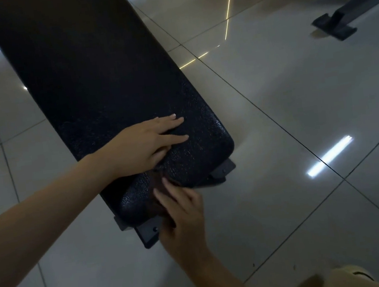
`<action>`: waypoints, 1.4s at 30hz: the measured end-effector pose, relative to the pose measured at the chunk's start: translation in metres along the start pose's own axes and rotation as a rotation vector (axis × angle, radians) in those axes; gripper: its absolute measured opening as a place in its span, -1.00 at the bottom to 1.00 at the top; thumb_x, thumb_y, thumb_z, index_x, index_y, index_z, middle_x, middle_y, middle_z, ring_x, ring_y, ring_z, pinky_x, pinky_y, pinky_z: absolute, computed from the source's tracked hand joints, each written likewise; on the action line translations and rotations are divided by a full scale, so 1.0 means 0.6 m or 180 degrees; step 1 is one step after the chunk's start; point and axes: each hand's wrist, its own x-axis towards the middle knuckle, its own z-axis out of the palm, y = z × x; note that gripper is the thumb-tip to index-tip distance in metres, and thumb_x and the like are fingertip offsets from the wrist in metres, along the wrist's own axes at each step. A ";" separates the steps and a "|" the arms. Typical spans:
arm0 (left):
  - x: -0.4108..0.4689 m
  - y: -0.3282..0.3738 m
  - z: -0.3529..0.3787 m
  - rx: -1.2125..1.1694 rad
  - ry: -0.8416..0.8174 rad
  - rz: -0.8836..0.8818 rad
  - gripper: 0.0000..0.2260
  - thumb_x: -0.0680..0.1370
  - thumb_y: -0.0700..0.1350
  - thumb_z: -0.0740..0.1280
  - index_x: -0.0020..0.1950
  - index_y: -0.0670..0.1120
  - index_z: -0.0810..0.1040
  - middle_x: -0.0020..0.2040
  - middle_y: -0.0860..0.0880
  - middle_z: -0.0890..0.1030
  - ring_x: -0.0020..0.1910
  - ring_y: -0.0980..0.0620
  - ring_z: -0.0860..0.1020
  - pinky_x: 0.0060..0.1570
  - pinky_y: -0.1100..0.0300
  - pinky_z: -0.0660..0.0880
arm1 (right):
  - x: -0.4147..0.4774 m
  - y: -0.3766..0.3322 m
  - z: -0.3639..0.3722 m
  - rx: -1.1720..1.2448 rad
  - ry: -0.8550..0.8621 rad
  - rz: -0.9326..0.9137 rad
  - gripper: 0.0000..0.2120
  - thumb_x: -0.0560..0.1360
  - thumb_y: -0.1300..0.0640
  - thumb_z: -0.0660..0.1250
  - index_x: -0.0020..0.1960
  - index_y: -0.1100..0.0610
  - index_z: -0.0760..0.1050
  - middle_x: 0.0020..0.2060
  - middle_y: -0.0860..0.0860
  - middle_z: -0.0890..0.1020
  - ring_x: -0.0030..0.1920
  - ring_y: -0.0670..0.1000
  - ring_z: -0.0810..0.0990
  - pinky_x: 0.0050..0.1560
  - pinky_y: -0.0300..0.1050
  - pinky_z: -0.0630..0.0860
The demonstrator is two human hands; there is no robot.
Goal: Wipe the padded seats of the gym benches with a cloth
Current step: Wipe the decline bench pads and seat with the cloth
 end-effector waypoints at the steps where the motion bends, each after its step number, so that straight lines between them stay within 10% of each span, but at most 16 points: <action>1: -0.001 0.000 -0.001 -0.0006 -0.0002 0.0000 -0.58 0.63 -0.13 0.19 0.48 0.09 0.38 0.57 0.01 0.19 0.57 0.03 0.10 0.52 0.04 0.14 | -0.001 -0.004 0.000 0.0039 -0.0103 -0.0099 -0.49 0.35 0.31 0.24 0.27 0.12 0.59 0.35 -0.02 0.53 0.18 0.04 0.45 0.31 -0.20 0.34; 11: -0.005 0.006 -0.007 0.0144 -0.0015 -0.0062 -0.60 0.64 -0.10 0.21 0.49 0.08 0.37 0.57 -0.04 0.20 0.57 -0.03 0.11 0.52 -0.03 0.14 | 0.128 0.089 -0.078 -0.0295 0.0654 0.0885 -0.43 0.31 0.45 0.30 0.29 0.16 0.58 0.26 0.04 0.58 0.10 -0.05 0.31 0.17 -0.44 0.25; 22: -0.015 -0.026 -0.012 0.0145 0.0119 -0.0238 -0.61 0.63 0.04 0.20 0.48 0.11 0.39 0.57 -0.01 0.22 0.57 -0.01 0.11 0.51 -0.05 0.05 | 0.032 0.005 -0.002 -0.0007 -0.0299 -0.0651 -0.53 0.36 0.33 0.22 0.21 0.13 0.64 0.26 0.05 0.59 0.08 0.06 0.47 0.16 -0.08 0.46; 27: -0.037 -0.042 -0.021 0.0194 0.0070 -0.0577 -0.53 0.59 0.19 0.12 0.51 0.15 0.32 0.59 -0.03 0.14 0.58 -0.03 0.05 0.52 -0.08 0.00 | 0.110 0.071 -0.060 -0.0408 0.0159 0.0307 -0.43 0.28 0.36 0.26 0.26 0.13 0.60 0.29 0.03 0.56 0.10 0.04 0.36 0.25 -0.47 0.16; 31: -0.053 -0.048 -0.024 0.0177 -0.0004 -0.0655 -0.52 0.59 0.19 0.10 0.51 0.16 0.30 0.60 -0.02 0.13 0.58 -0.02 0.03 0.52 -0.07 0.01 | 0.115 0.062 -0.050 -0.0260 0.0454 0.0723 -0.44 0.27 0.36 0.24 0.24 0.14 0.61 0.26 0.01 0.58 0.10 -0.08 0.28 0.19 -0.39 0.24; 42: -0.040 -0.048 -0.026 0.0090 0.0036 -0.0722 -0.54 0.58 0.14 0.25 0.49 0.16 0.34 0.59 -0.04 0.13 0.58 -0.03 0.05 0.52 -0.11 0.07 | -0.008 -0.040 0.039 -0.0018 -0.0626 -0.0772 -0.57 0.35 0.31 0.32 0.18 0.07 0.63 0.31 0.00 0.56 0.05 0.06 0.47 0.05 -0.05 0.47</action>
